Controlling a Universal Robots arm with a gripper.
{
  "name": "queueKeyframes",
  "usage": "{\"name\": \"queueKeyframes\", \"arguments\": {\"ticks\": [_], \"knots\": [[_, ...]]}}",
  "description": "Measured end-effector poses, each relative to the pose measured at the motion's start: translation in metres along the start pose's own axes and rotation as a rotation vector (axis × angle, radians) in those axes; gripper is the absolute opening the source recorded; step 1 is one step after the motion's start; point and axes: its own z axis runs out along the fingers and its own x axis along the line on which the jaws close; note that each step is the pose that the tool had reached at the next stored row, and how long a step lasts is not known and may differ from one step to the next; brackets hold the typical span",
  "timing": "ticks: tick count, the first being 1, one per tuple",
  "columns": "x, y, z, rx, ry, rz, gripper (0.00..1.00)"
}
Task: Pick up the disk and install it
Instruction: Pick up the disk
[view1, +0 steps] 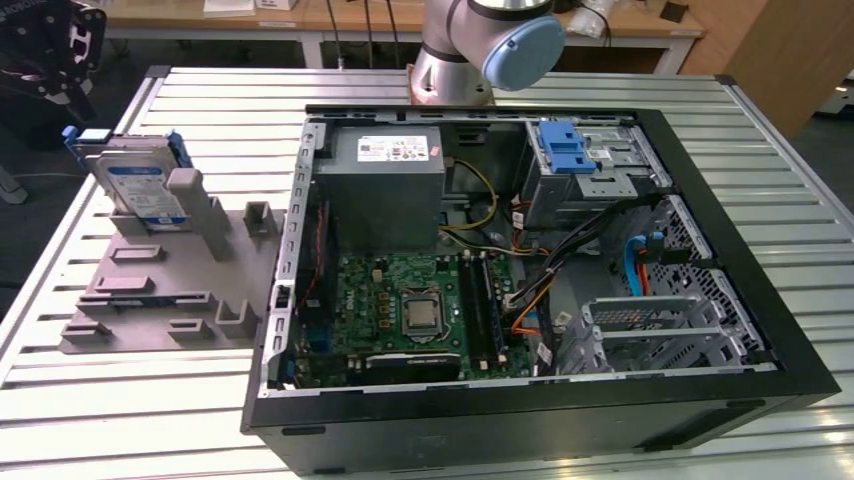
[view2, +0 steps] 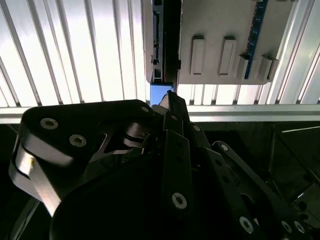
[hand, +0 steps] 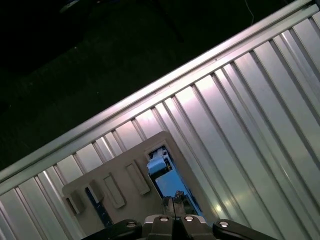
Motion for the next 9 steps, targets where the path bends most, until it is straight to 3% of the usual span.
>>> {"name": "queueKeyframes", "arguments": {"ticks": [9], "knots": [[0.0,0.0,0.0,0.0005,0.0008,-0.054,0.11]]}}
